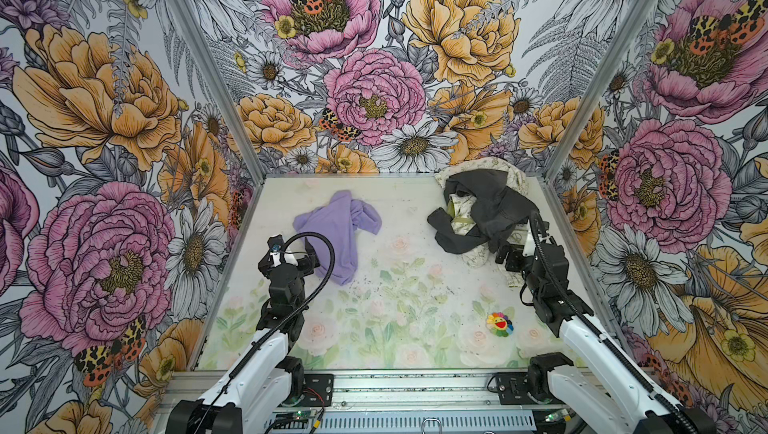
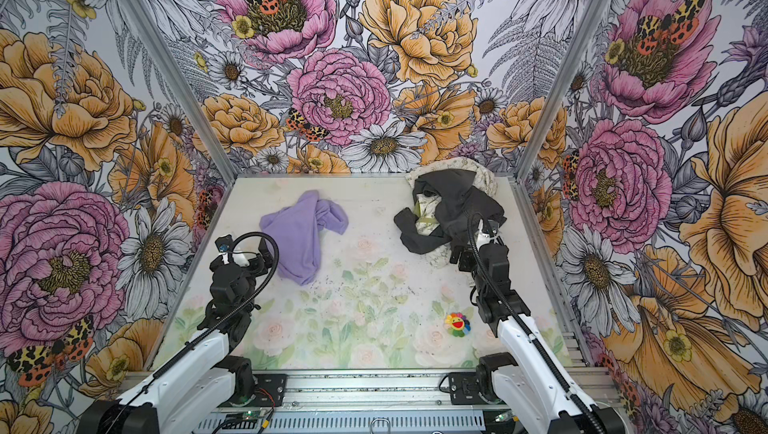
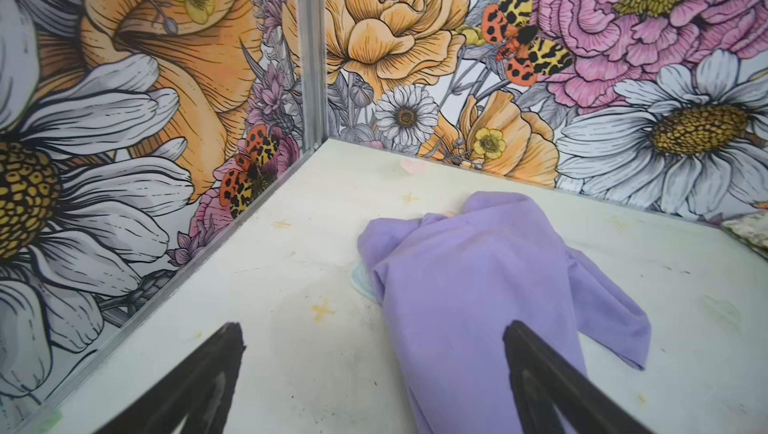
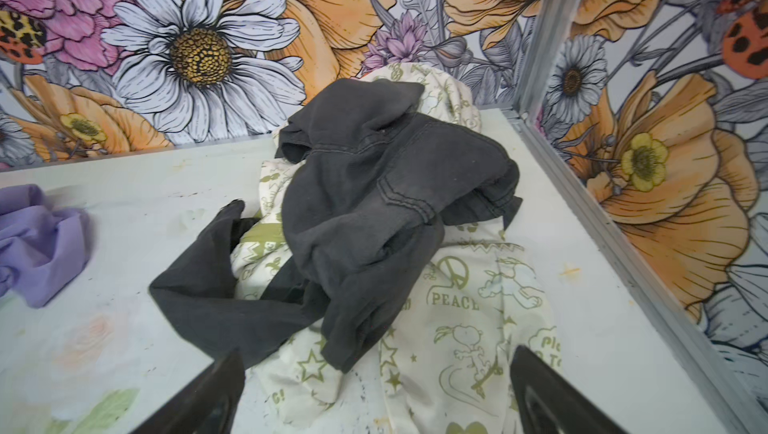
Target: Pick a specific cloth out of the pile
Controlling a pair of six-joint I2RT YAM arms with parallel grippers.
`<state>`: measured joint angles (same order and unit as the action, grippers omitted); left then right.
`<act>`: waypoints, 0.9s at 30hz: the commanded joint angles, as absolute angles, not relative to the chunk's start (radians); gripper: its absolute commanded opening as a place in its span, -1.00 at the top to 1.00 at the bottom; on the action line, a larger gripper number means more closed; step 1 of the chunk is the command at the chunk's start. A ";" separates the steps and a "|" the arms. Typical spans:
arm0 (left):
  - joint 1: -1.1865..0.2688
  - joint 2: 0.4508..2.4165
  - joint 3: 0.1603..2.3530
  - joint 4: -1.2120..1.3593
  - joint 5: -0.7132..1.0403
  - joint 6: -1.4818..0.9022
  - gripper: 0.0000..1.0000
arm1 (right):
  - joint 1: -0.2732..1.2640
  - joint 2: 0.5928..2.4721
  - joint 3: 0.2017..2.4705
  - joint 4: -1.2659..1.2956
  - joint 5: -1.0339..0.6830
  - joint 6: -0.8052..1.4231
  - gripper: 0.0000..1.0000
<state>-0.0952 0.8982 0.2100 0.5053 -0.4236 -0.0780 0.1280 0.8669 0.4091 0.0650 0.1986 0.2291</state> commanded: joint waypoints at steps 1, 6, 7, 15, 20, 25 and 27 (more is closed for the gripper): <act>-0.045 0.979 0.181 0.731 -0.364 -0.045 -0.97 | 0.109 0.934 0.374 0.297 0.309 0.171 -0.99; -0.015 1.198 0.181 0.948 -0.303 -0.019 -0.97 | 0.102 1.128 0.354 0.495 0.312 0.107 -0.99; -0.010 1.250 0.181 1.005 -0.293 -0.020 -0.97 | 0.103 1.167 0.349 0.543 0.304 0.097 -0.99; 0.011 1.530 0.214 1.241 -0.216 -0.037 -0.97 | 0.091 1.393 0.355 0.808 0.262 0.012 -0.99; 0.010 1.558 0.240 1.205 -0.216 -0.034 -0.97 | 0.038 1.482 0.340 0.922 0.204 0.054 -0.99; 0.009 1.551 0.326 1.036 -0.174 -0.023 -0.97 | 0.004 1.537 0.360 0.934 0.085 0.044 -0.99; 0.008 1.549 0.359 0.971 -0.182 -0.023 -0.97 | 0.000 1.530 0.382 0.876 0.068 0.051 -0.99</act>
